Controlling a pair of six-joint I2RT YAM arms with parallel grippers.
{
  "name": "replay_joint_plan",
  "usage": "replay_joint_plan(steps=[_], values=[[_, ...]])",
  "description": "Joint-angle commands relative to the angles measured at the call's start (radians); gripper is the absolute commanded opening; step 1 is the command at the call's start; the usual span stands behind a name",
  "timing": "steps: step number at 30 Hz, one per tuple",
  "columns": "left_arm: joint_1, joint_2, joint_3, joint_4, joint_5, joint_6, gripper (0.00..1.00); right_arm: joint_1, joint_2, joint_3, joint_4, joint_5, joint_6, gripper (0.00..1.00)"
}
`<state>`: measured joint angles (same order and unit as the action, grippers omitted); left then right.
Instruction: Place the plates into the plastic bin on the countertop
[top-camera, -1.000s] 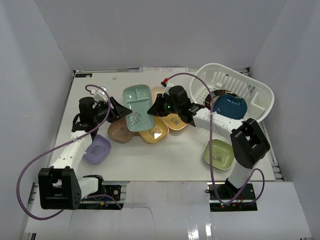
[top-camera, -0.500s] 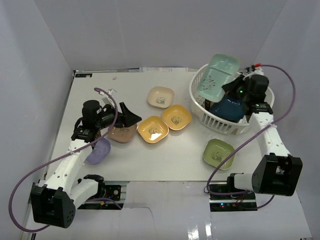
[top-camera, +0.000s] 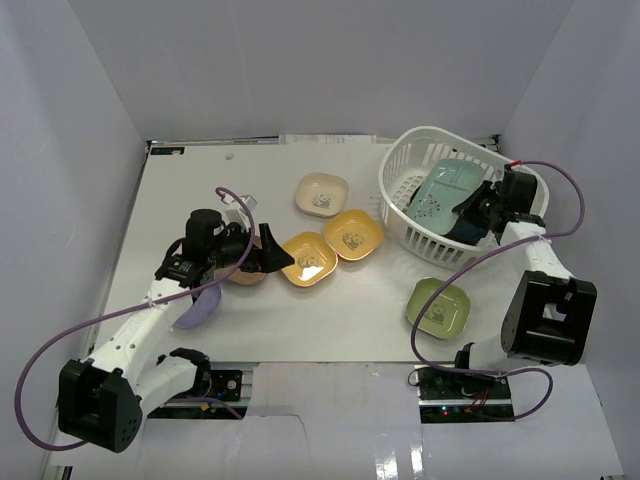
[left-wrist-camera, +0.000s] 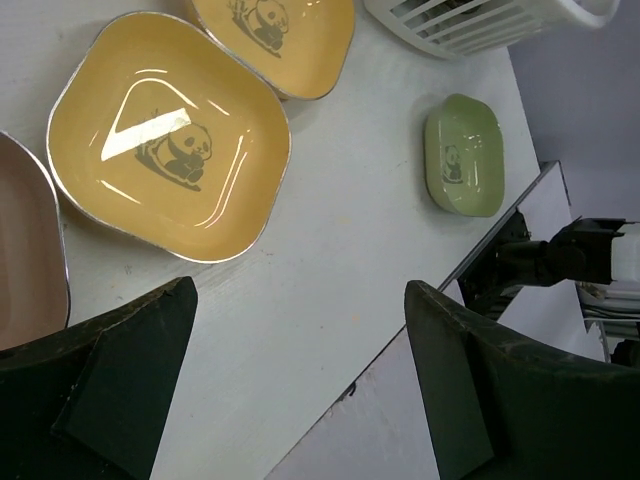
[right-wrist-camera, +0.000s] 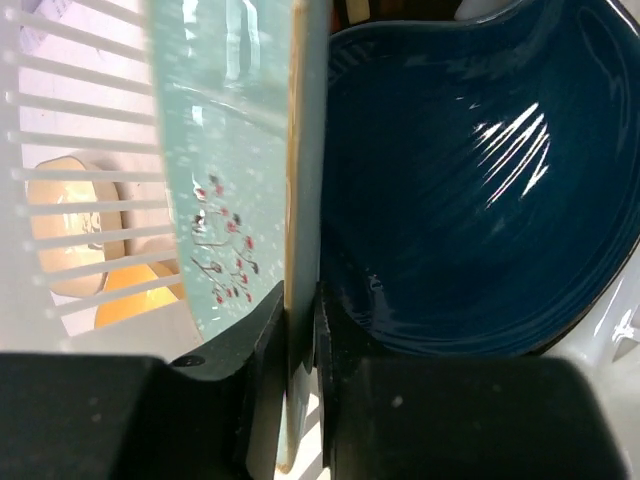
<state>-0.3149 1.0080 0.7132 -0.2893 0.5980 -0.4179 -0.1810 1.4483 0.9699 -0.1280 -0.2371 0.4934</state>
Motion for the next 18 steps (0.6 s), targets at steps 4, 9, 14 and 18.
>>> replay_joint_plan(steps=[4, 9, 14, 18], values=[[-0.009, 0.055, 0.005, -0.06, -0.108, -0.024, 0.93, -0.002, -0.02, 0.009, 0.093, 0.008, -0.028, 0.35], [-0.015, 0.05, -0.033, -0.059, -0.17, -0.081, 0.89, -0.002, -0.012, 0.056, 0.025, 0.051, -0.078, 0.5], [-0.052, 0.049, -0.07, -0.047, -0.233, -0.146, 0.84, 0.008, -0.092, 0.066, 0.018, 0.079, -0.095, 0.8], [-0.148, 0.075, -0.086, -0.013, -0.337, -0.212, 0.81, 0.067, -0.21, 0.078, -0.004, 0.108, -0.139, 0.88]])
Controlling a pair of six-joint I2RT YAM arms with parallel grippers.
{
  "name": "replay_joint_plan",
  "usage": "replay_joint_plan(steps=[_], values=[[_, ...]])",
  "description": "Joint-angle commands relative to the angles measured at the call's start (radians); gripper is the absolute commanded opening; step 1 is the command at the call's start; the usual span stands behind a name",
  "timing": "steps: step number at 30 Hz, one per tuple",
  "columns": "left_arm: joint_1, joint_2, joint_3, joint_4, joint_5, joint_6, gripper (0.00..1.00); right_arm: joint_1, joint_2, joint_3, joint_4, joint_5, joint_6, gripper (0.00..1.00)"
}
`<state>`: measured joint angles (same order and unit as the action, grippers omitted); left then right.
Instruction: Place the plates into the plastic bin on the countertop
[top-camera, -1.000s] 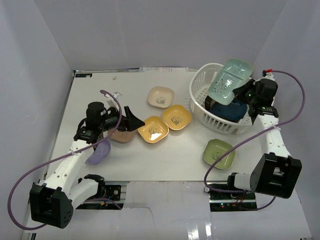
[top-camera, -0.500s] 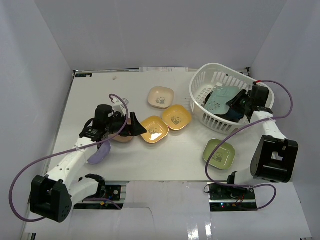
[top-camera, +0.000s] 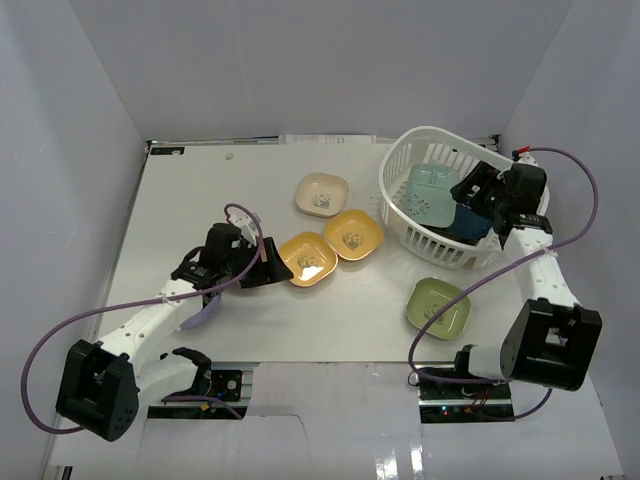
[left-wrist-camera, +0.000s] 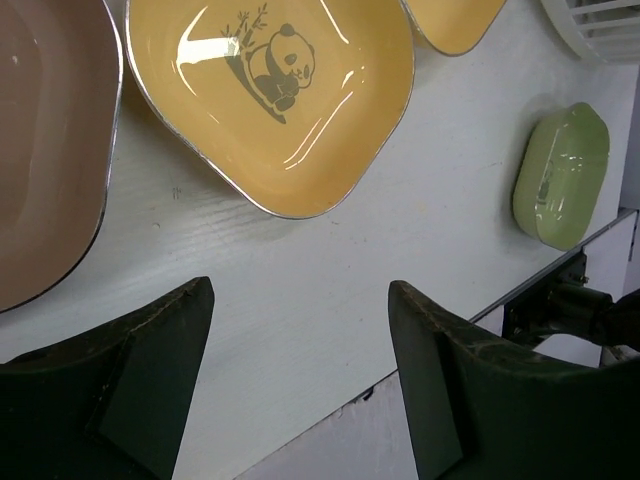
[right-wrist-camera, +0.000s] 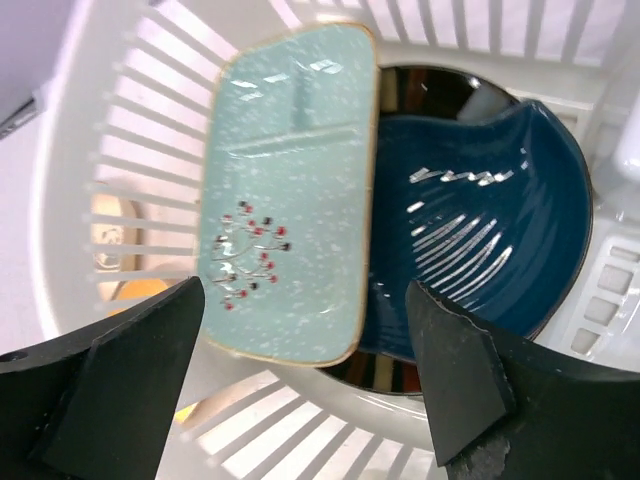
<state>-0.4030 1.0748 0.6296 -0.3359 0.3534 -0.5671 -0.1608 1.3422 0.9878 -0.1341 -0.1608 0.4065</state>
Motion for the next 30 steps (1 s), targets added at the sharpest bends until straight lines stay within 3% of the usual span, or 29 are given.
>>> replay_joint_plan(steps=[1, 6, 11, 18, 26, 30], values=[[-0.081, 0.02, -0.001, 0.037, -0.153, -0.074, 0.8, 0.067, -0.129, 0.057, -0.001, 0.055, -0.058, 0.88], [-0.204, 0.108, 0.012, 0.072, -0.347, -0.135, 0.79, 0.347, -0.293, -0.023, -0.033, 0.135, -0.104, 0.86], [-0.299, 0.197, 0.05, 0.078, -0.558, -0.155, 0.77, 0.565, -0.445, -0.277, -0.13, 0.268, -0.1, 0.82], [-0.335, 0.292, 0.056, 0.127, -0.639, -0.2, 0.76, 0.6, -0.656, -0.523, -0.262, 0.287, -0.012, 0.82], [-0.338, 0.215, 0.016, 0.153, -0.725, -0.208, 0.75, 0.621, -0.552, -0.596, -0.227, 0.262, 0.049, 0.8], [-0.338, 0.14, -0.028, 0.195, -0.708, -0.205, 0.8, 0.624, -0.537, -0.632, -0.184, 0.282, 0.072, 0.79]])
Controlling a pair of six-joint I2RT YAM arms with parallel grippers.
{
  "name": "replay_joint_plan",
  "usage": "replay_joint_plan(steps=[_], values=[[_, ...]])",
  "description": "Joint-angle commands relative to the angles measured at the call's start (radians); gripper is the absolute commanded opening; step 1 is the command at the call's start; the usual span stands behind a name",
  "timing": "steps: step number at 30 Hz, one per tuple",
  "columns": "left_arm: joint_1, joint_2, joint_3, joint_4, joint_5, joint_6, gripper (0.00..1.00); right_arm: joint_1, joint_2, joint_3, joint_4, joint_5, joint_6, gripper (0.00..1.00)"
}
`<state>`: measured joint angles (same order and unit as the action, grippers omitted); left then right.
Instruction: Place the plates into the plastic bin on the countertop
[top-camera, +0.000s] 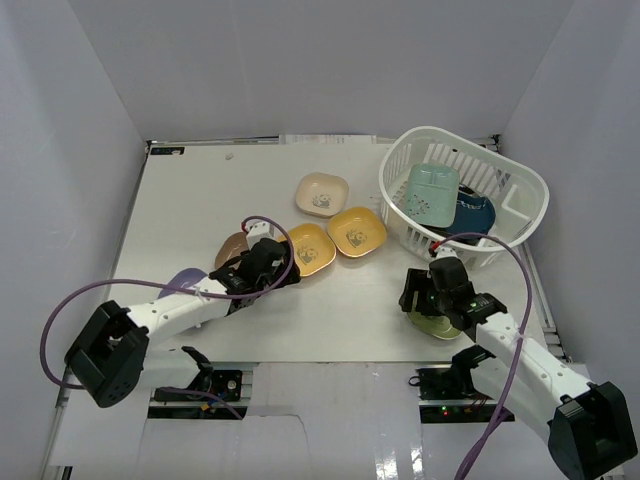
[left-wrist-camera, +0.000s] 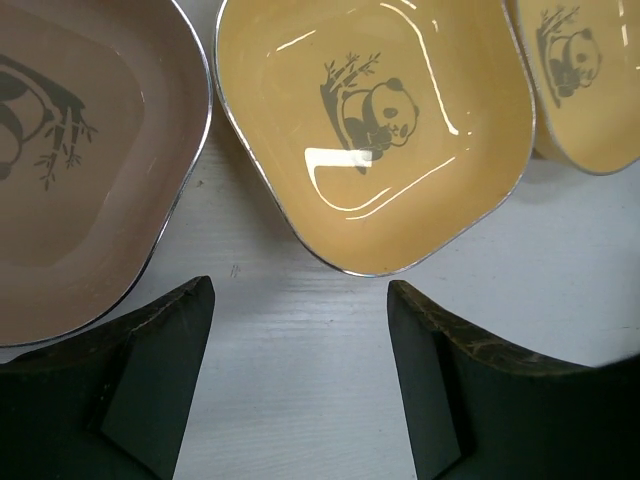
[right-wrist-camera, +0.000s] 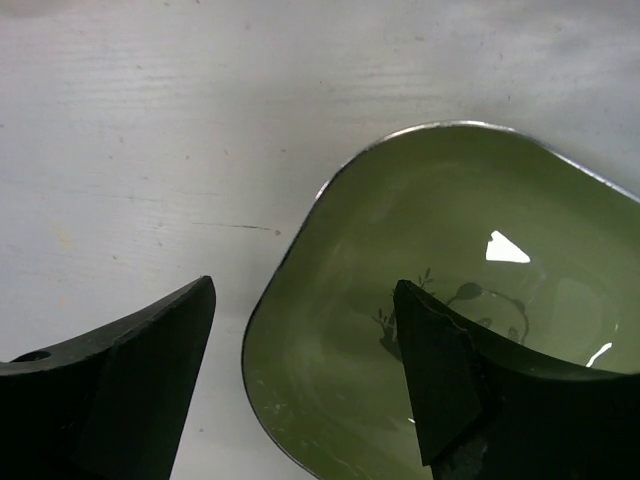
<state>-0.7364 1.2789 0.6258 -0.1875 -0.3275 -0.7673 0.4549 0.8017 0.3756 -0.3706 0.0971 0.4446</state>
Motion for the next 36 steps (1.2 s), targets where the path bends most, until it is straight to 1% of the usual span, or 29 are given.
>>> replay_joint_plan(steps=[1, 4, 6, 8, 9, 10, 12, 13, 14, 15, 17, 18, 20, 22, 24, 25, 27, 28, 29, 30, 31, 32, 33, 34, 35, 36], values=[[-0.004, -0.064, -0.026, 0.051, -0.025, -0.003, 0.81, 0.01, 0.008, -0.024, 0.059, 0.029, 0.037, 0.76], [-0.004, -0.01, 0.001, 0.045, -0.036, 0.005, 0.82, 0.017, 0.033, -0.023, 0.059, 0.042, 0.046, 0.67], [-0.004, 0.036, 0.017, 0.052, -0.045, 0.01, 0.82, 0.024, 0.047, -0.03, 0.059, 0.044, 0.052, 0.63], [-0.004, 0.059, 0.034, 0.065, -0.074, 0.014, 0.82, 0.041, 0.048, -0.04, 0.059, 0.047, 0.071, 0.53], [-0.004, 0.072, 0.038, 0.071, -0.084, 0.017, 0.81, 0.054, 0.047, -0.043, 0.056, 0.047, 0.078, 0.44], [-0.004, 0.079, 0.048, 0.082, -0.093, 0.026, 0.81, 0.06, 0.038, -0.043, 0.049, 0.046, 0.094, 0.38], [-0.003, 0.094, 0.057, 0.08, -0.125, 0.031, 0.81, 0.089, 0.018, -0.034, 0.03, 0.044, 0.111, 0.28], [-0.003, 0.099, 0.063, 0.082, -0.136, 0.037, 0.8, 0.103, -0.008, -0.026, 0.018, 0.039, 0.132, 0.24], [-0.003, 0.103, 0.071, 0.086, -0.143, 0.04, 0.8, 0.116, -0.027, -0.018, -0.007, 0.023, 0.146, 0.23], [-0.003, 0.112, 0.075, 0.095, -0.153, 0.045, 0.8, 0.149, -0.044, -0.011, -0.017, 0.012, 0.161, 0.17], [-0.001, 0.128, 0.089, 0.099, -0.16, 0.051, 0.79, 0.183, -0.09, 0.02, -0.039, -0.025, 0.209, 0.16], [-0.003, 0.137, 0.094, 0.099, -0.166, 0.051, 0.78, 0.223, -0.102, 0.032, -0.047, -0.039, 0.224, 0.12], [-0.003, 0.152, 0.095, 0.108, -0.168, 0.049, 0.77, 0.267, -0.121, 0.1, -0.065, -0.056, 0.261, 0.1], [-0.003, 0.161, 0.094, 0.128, -0.16, 0.052, 0.73, 0.342, -0.127, 0.161, -0.065, -0.047, 0.272, 0.08], [-0.003, 0.172, 0.094, 0.134, -0.157, 0.053, 0.69, 0.393, -0.107, 0.279, -0.059, -0.027, 0.246, 0.08], [-0.003, 0.183, 0.095, 0.134, -0.154, 0.053, 0.65, 0.399, -0.093, 0.378, -0.062, -0.025, 0.226, 0.08], [-0.003, 0.191, 0.097, 0.134, -0.148, 0.054, 0.61, 0.403, -0.038, 0.494, -0.083, -0.007, 0.145, 0.08], [-0.003, 0.192, 0.097, 0.135, -0.148, 0.054, 0.57, 0.401, -0.018, 0.55, -0.091, 0.024, 0.117, 0.08], [-0.003, 0.192, 0.095, 0.135, -0.151, 0.056, 0.54, 0.401, 0.005, 0.656, -0.094, 0.036, 0.086, 0.08], [-0.003, 0.192, 0.095, 0.134, -0.153, 0.057, 0.52, 0.403, 0.049, 0.705, -0.099, 0.055, 0.025, 0.08], [-0.003, 0.191, 0.094, 0.137, -0.154, 0.059, 0.46, 0.403, 0.069, 0.792, -0.102, 0.109, -0.006, 0.08], [-0.003, 0.189, 0.092, 0.14, -0.156, 0.062, 0.42, 0.401, 0.091, 0.828, -0.099, 0.143, -0.041, 0.08], [-0.003, 0.189, 0.092, 0.141, -0.156, 0.065, 0.39, 0.403, 0.129, 0.856, -0.085, 0.198, -0.129, 0.08], [-0.003, 0.189, 0.091, 0.143, -0.156, 0.068, 0.36, 0.401, 0.151, 0.881, -0.083, 0.355, -0.17, 0.08], [-0.003, 0.192, 0.092, 0.148, -0.156, 0.072, 0.3, 0.393, 0.203, 0.929, -0.08, 0.416, -0.264, 0.08], [-0.003, 0.194, 0.092, 0.145, -0.156, 0.072, 0.26, 0.375, 0.23, 0.956, -0.08, 0.456, -0.265, 0.08]])
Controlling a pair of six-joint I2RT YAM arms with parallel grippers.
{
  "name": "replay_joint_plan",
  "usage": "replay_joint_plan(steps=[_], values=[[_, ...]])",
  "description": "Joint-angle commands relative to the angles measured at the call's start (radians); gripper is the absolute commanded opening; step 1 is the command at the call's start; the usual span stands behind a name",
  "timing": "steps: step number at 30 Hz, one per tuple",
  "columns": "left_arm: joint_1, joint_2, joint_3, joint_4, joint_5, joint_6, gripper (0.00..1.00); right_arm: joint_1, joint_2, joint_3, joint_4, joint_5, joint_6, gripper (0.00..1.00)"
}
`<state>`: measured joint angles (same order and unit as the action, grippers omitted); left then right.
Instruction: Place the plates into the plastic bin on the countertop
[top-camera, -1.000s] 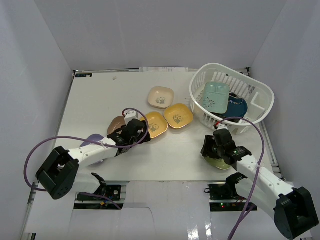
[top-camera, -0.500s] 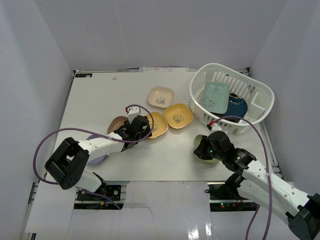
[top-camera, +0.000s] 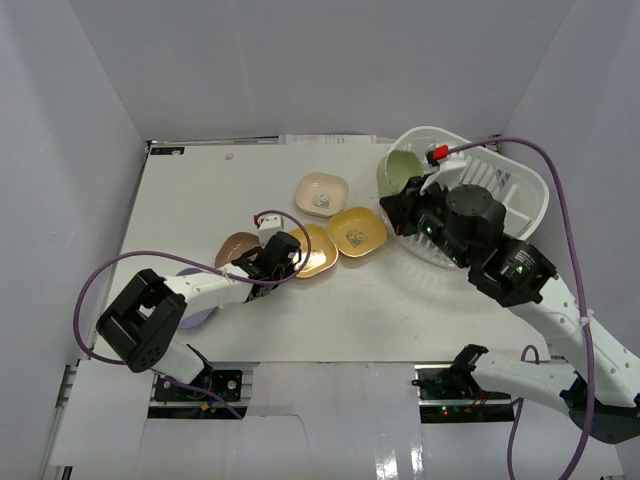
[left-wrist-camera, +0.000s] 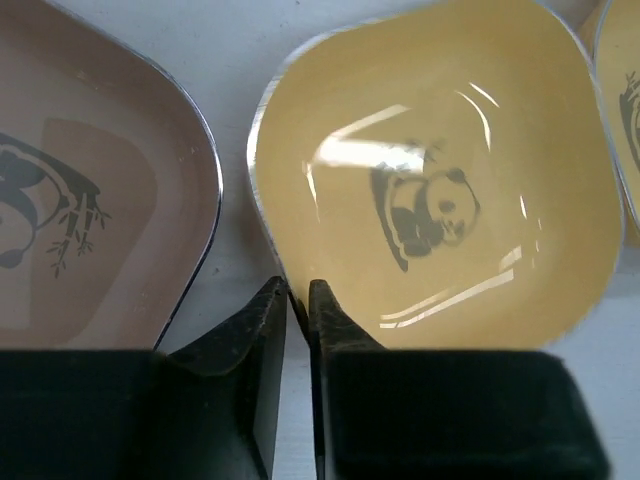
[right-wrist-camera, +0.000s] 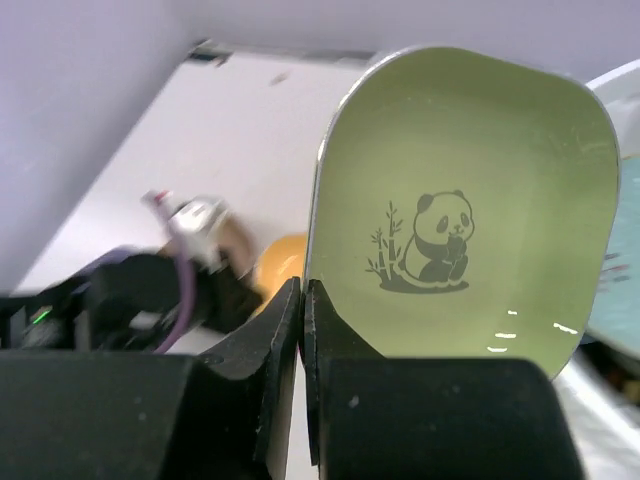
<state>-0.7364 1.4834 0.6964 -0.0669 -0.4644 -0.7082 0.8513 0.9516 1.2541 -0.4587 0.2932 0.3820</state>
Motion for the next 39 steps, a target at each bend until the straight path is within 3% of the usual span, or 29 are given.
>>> replay_joint_plan(steps=[1, 5, 8, 17, 19, 21, 24, 25, 26, 28, 31, 33, 35, 36, 39], values=[[-0.003, -0.009, 0.025, 0.019, -0.019, 0.016, 0.22, -0.056, 0.11, 0.102, 0.011, 0.273, -0.279, 0.08], [-0.003, -0.021, 0.017, 0.013, -0.031, 0.019, 0.0, -0.413, 0.237, 0.157, 0.035, 0.052, -0.344, 0.08], [-0.003, -0.061, 0.005, 0.009, -0.022, 0.021, 0.0, -0.539, 0.349, 0.13, 0.103, -0.052, -0.374, 0.08], [-0.009, -0.336, 0.006, -0.111, 0.101, 0.041, 0.0, -0.606, 0.637, 0.125, 0.147, -0.163, -0.371, 0.08], [-0.014, -0.42, 0.035, -0.143, 0.127, 0.049, 0.0, -0.604, 0.67, 0.119, 0.152, -0.186, -0.35, 0.13], [-0.014, -0.454, 0.073, -0.154, 0.159, 0.055, 0.0, -0.606, 0.677, 0.11, 0.155, -0.207, -0.33, 0.21], [-0.015, -0.413, 0.213, -0.168, 0.219, 0.085, 0.0, -0.606, 0.652, 0.093, 0.152, -0.197, -0.284, 0.46], [-0.015, -0.359, 0.251, -0.168, 0.237, 0.091, 0.0, -0.606, 0.616, 0.093, 0.147, -0.187, -0.273, 0.65], [-0.015, -0.329, 0.326, -0.166, 0.248, 0.101, 0.0, -0.606, 0.598, 0.1, 0.141, -0.174, -0.259, 0.74], [-0.018, -0.234, 0.4, -0.159, 0.265, 0.111, 0.0, -0.618, 0.523, 0.12, 0.109, -0.135, -0.227, 0.84], [-0.023, -0.138, 0.541, -0.137, 0.274, 0.13, 0.0, -0.659, 0.405, 0.154, 0.101, -0.138, -0.178, 0.81], [-0.027, -0.03, 0.659, -0.131, 0.28, 0.131, 0.0, -0.685, 0.342, 0.169, 0.104, -0.126, -0.151, 0.72], [-0.034, 0.09, 0.734, -0.125, 0.294, 0.13, 0.0, -0.692, 0.262, 0.183, 0.115, -0.137, -0.138, 0.54], [-0.038, 0.13, 0.817, -0.125, 0.305, 0.119, 0.0, -0.693, 0.241, 0.188, 0.115, -0.147, -0.131, 0.29], [-0.061, 0.305, 0.992, -0.132, 0.306, 0.113, 0.0, -0.695, 0.143, 0.157, 0.138, -0.232, -0.094, 0.14]])
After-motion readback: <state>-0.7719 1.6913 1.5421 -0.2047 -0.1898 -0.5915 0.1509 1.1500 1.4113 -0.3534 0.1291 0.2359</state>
